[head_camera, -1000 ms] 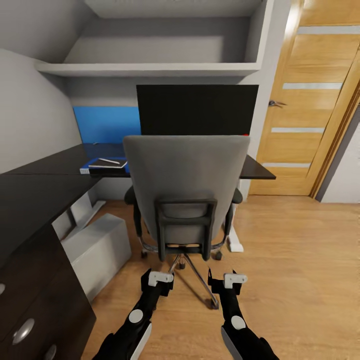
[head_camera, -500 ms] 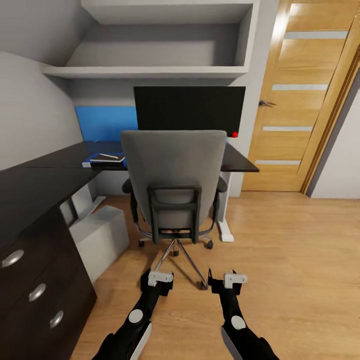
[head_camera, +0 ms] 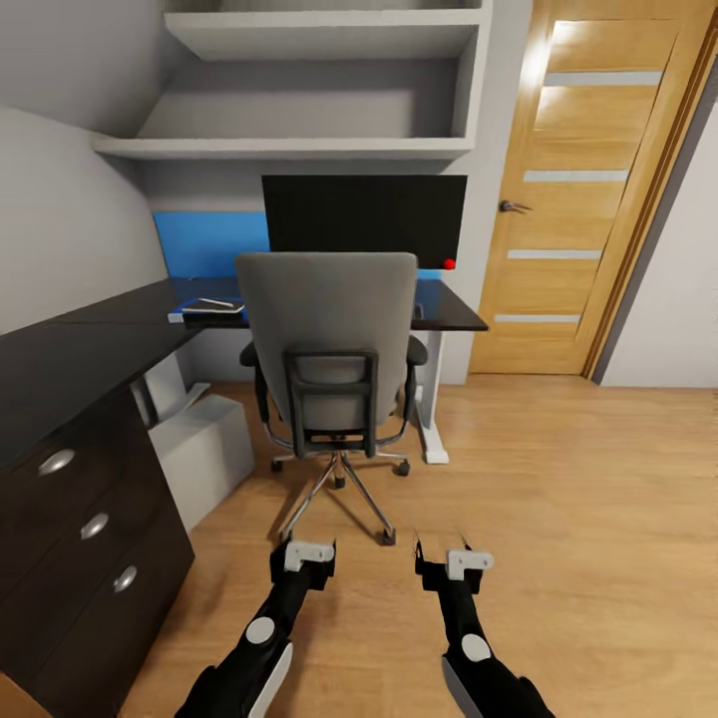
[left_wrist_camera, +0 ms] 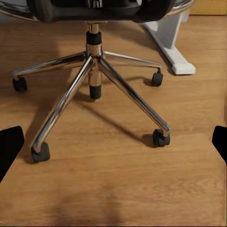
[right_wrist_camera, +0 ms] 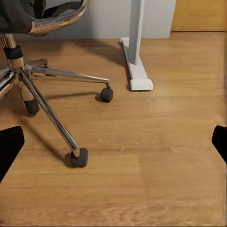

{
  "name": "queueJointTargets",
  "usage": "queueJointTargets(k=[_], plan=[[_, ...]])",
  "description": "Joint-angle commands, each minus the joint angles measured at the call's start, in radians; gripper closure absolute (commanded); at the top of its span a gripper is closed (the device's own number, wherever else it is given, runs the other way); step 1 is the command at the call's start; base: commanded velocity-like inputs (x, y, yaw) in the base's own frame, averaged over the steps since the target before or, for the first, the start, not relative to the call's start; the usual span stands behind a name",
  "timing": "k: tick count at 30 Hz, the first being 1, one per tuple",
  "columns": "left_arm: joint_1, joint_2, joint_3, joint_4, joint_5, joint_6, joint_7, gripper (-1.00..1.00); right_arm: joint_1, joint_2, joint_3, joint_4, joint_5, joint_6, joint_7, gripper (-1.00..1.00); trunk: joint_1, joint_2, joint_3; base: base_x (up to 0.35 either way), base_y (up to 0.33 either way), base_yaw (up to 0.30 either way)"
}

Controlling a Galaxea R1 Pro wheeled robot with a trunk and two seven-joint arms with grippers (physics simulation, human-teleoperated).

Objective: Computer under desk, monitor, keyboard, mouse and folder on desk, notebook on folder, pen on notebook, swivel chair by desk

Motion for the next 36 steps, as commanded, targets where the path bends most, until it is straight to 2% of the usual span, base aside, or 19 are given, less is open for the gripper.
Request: queueJointTargets(k=[1,2,3,8,16,20,22,23,28,32,36], plan=[[-0.001,0.004,-0.005,0.000,0.013,-0.003,0.008,-1.00,-0.001,-0.001,0.008,0.006,-0.006,-0.003,-0.008,-1.00,-0.001,0.000,-0.001,-0.300,-0.135,0.000],[-0.001,0.010,-0.005,0.000,0.037,-0.003,0.007,-1.00,-0.001,-0.001,0.008,0.013,-0.005,-0.003,-0.008,-1.00,-0.001,0.000,-0.001,-0.300,-0.135,0.000],[-0.001,0.013,-0.005,0.000,0.046,-0.003,0.007,-1.00,-0.001,-0.001,0.008,0.016,-0.005,-0.003,-0.008,-1.00,-0.001,0.000,-0.001,-0.299,-0.135,0.000],[-0.001,0.030,-0.005,0.000,0.070,-0.003,0.006,-1.00,-0.001,0.000,0.009,0.024,-0.004,-0.003,-0.008,-1.00,-0.001,0.000,-0.001,-0.299,-0.135,0.000],[0.000,0.111,-0.004,-0.001,0.098,-0.003,0.009,-1.00,-0.001,0.001,0.007,0.027,-0.005,-0.001,-0.008,-1.00,-0.001,0.000,-0.001,-0.297,-0.135,0.000],[0.000,0.132,-0.003,0.001,0.149,-0.003,0.009,-1.00,-0.001,0.001,0.007,0.030,-0.005,0.001,-0.008,-1.00,-0.001,0.000,-0.001,-0.287,-0.135,0.000],[0.000,0.142,-0.003,0.007,0.182,-0.003,0.008,-1.00,-0.001,0.001,0.007,0.035,-0.005,0.001,-0.008,-1.00,-0.001,0.000,-0.001,-0.284,-0.135,0.000],[0.000,0.154,-0.004,0.022,0.212,-0.003,0.007,-1.00,-0.001,0.001,0.008,0.041,-0.005,0.000,-0.008,-1.00,-0.001,0.000,-0.001,-0.276,-0.135,0.000],[0.000,0.170,-0.004,0.073,0.257,-0.004,0.003,-1.00,-0.001,0.000,0.009,0.079,-0.005,-0.002,-0.007,-1.00,-0.001,0.000,-0.001,-0.249,-0.136,0.000],[0.000,0.175,-0.005,0.119,0.271,-0.009,0.001,-1.00,-0.001,0.000,0.009,0.113,-0.006,-0.003,-0.007,-1.00,-0.001,0.000,-0.001,-0.178,-0.115,0.000],[0.000,0.175,-0.005,0.171,0.277,-0.048,0.002,-1.00,-0.001,-0.001,0.009,0.135,-0.005,-0.003,-0.007,-1.00,-0.001,0.000,-0.001,-0.063,-0.042,0.000]])
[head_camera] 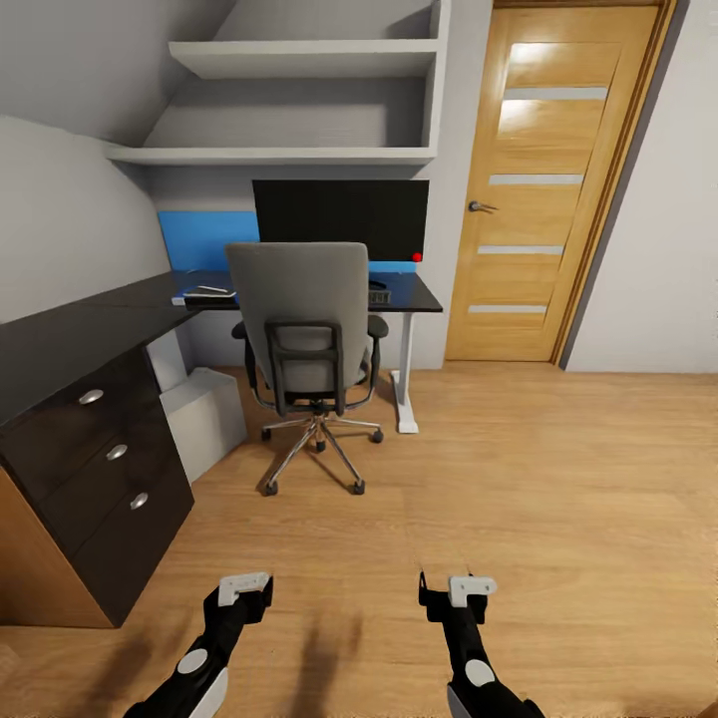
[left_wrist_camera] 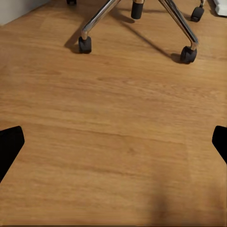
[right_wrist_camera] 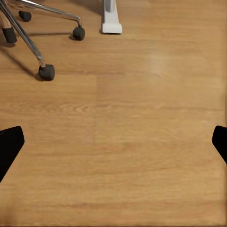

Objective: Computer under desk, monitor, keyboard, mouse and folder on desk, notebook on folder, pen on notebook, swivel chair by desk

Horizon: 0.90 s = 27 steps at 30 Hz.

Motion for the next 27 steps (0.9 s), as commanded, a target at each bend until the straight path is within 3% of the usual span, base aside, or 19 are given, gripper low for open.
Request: queueJointTargets(k=[1,8,14,21,22,27], plan=[[-0.001,0.001,-0.009,0.008,0.005,-0.013,0.009,-1.00,-0.001,-0.001,0.008,0.004,-0.007,-0.003,-0.008,-1.00,0.000,0.000,-0.001,-0.035,-0.023,0.000],[-0.001,-0.002,-0.010,0.038,0.007,-0.042,0.010,-1.00,-0.001,-0.001,0.008,0.033,-0.011,-0.002,-0.007,-1.00,0.000,0.000,-0.001,-0.016,-0.010,0.000],[-0.001,-0.003,-0.010,0.095,0.009,-0.050,0.014,-1.00,-0.001,-0.001,0.007,0.085,-0.015,-0.002,-0.005,-1.00,-0.003,0.001,0.022,-0.003,-0.002,0.000],[-0.001,-0.003,-0.009,0.115,0.010,-0.051,0.017,-1.00,-0.001,0.000,0.007,0.102,-0.015,-0.002,-0.005,-1.00,-0.030,0.050,0.044,0.000,0.000,0.000],[-0.001,-0.002,-0.007,0.174,0.028,-0.052,0.017,-1.00,-0.001,0.001,0.007,0.144,-0.015,-0.006,-0.005,-1.00,-0.034,0.057,0.047,0.000,0.000,0.000],[-0.001,0.001,-0.007,0.214,0.101,-0.053,0.012,-1.00,-0.001,0.000,0.006,0.170,-0.014,-0.028,-0.009,-1.00,-0.053,0.092,0.063,0.000,0.000,0.000]])
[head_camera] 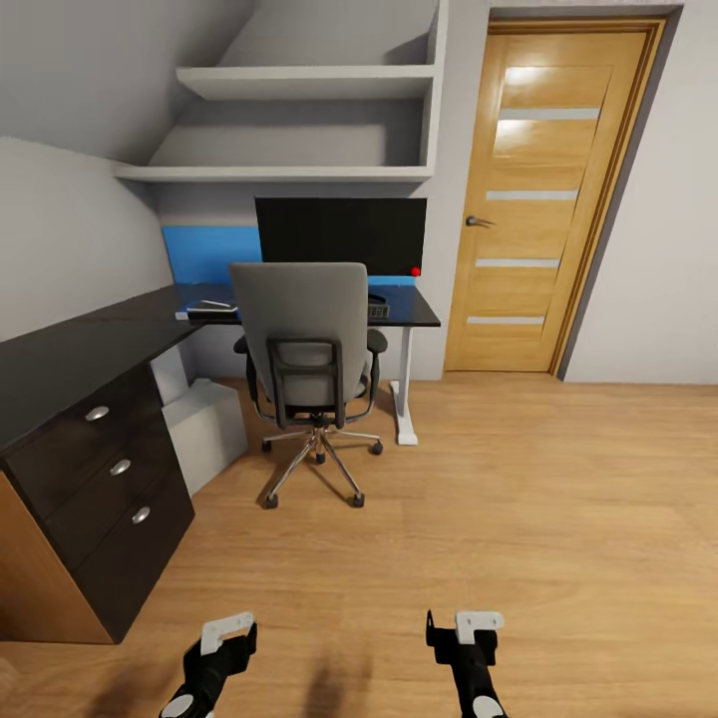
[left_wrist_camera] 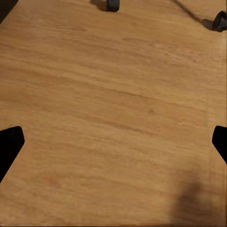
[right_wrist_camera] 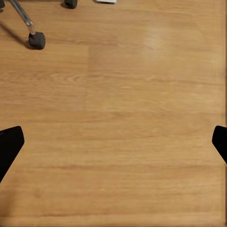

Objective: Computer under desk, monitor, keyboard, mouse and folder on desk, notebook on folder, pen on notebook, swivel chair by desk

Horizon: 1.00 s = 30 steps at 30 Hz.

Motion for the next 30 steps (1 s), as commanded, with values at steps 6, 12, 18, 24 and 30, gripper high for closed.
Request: queueJointTargets(k=[6,12,18,24,30], plan=[[0.000,0.004,-0.008,0.046,0.054,-0.020,0.005,-1.00,-0.001,-0.002,0.008,0.022,-0.005,-0.013,-0.008,-1.00,-0.023,0.042,0.018,0.000,0.000,0.000],[0.000,0.005,-0.008,0.098,0.071,-0.060,0.006,-1.00,-0.001,-0.004,0.008,0.070,-0.006,-0.045,-0.008,-1.00,-0.046,0.084,0.037,0.000,0.000,0.000],[0.000,0.005,-0.008,0.140,0.092,-0.086,0.010,-1.00,-0.001,-0.007,0.008,0.094,-0.006,-0.079,-0.008,-1.00,-0.069,0.126,0.056,0.000,0.000,0.000],[0.000,0.007,-0.008,0.190,0.139,-0.135,0.007,-1.00,-0.001,-0.008,0.008,0.124,-0.006,-0.084,-0.008,-1.00,-0.092,0.168,0.074,0.000,0.000,0.000],[0.000,0.012,-0.008,0.226,0.174,-0.181,0.003,-1.00,-0.001,-0.008,0.009,0.141,-0.005,-0.085,-0.008,-1.00,-0.115,0.210,0.093,0.000,0.000,0.000]])
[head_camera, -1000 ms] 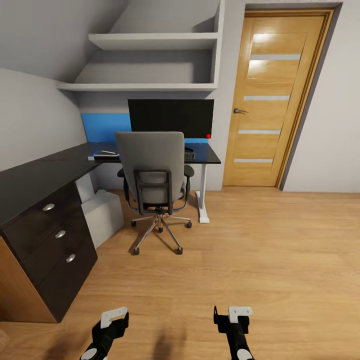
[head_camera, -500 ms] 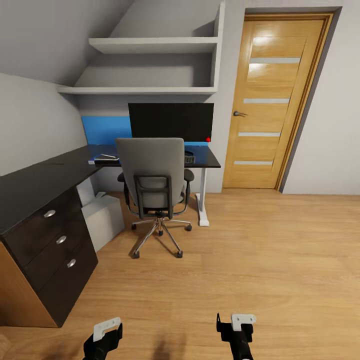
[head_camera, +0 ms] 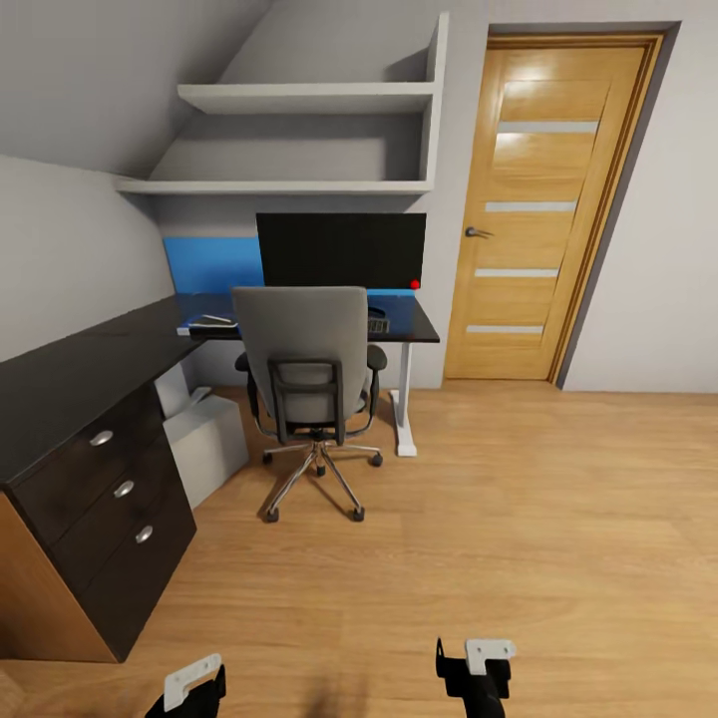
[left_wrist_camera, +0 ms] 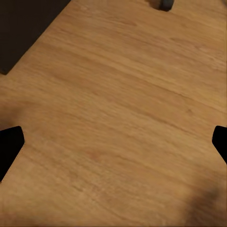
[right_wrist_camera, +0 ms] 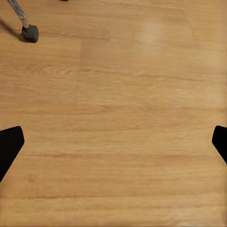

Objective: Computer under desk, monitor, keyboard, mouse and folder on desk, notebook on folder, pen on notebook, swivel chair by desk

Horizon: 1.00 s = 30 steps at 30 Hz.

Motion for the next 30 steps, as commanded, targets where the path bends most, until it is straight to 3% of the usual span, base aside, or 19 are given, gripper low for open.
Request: queueJointTargets(k=[1,30], plan=[[0.000,0.001,-0.009,0.002,0.003,-0.005,0.008,-1.00,-0.001,0.000,0.009,0.004,-0.007,-0.003,-0.005,-1.00,-0.004,0.007,0.002,0.000,0.000,0.000],[0.000,-0.008,-0.013,0.042,0.007,-0.015,0.003,-1.00,-0.001,0.000,0.008,0.031,-0.008,-0.003,-0.005,-1.00,-0.115,0.210,0.093,0.000,0.000,0.000]])
